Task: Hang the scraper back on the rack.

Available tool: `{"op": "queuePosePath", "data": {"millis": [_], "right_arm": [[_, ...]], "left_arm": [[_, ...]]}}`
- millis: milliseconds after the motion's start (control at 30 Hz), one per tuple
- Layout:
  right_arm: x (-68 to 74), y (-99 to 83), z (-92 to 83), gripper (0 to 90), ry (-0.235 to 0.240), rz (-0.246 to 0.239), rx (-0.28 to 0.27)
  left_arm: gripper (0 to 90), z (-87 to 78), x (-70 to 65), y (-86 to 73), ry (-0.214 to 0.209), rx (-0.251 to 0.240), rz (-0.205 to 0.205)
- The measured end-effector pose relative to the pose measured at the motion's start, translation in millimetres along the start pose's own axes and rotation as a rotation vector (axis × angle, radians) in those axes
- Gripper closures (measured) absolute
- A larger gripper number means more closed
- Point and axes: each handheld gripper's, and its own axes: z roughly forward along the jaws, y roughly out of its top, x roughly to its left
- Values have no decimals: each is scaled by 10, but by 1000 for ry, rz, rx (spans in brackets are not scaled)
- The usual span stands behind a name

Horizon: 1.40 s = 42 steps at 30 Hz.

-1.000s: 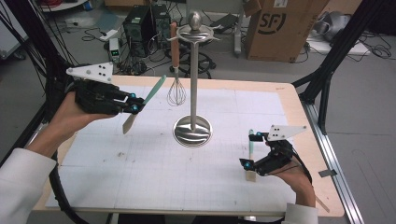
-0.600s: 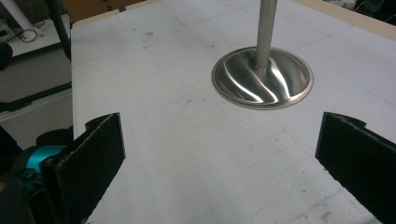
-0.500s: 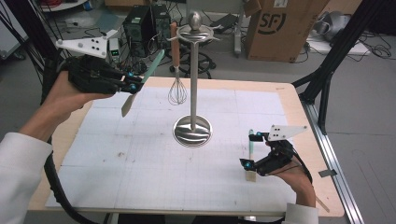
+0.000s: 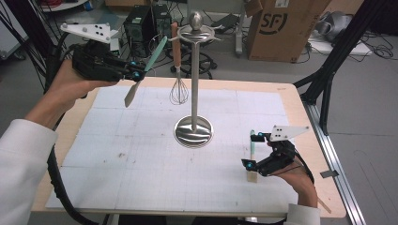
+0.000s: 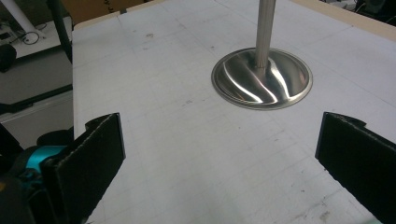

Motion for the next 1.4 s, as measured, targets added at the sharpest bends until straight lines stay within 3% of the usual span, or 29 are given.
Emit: {"op": "queuePosePath", "data": {"millis": [267,1400], "right_arm": [[-2,-8,-18,2,-2,8,-5],[-9,-21,2,2,8,7,-2]], "left_arm": [[797,22,38,30,7,-13,-7],[797,132,60,28,19,28,-2]]}}
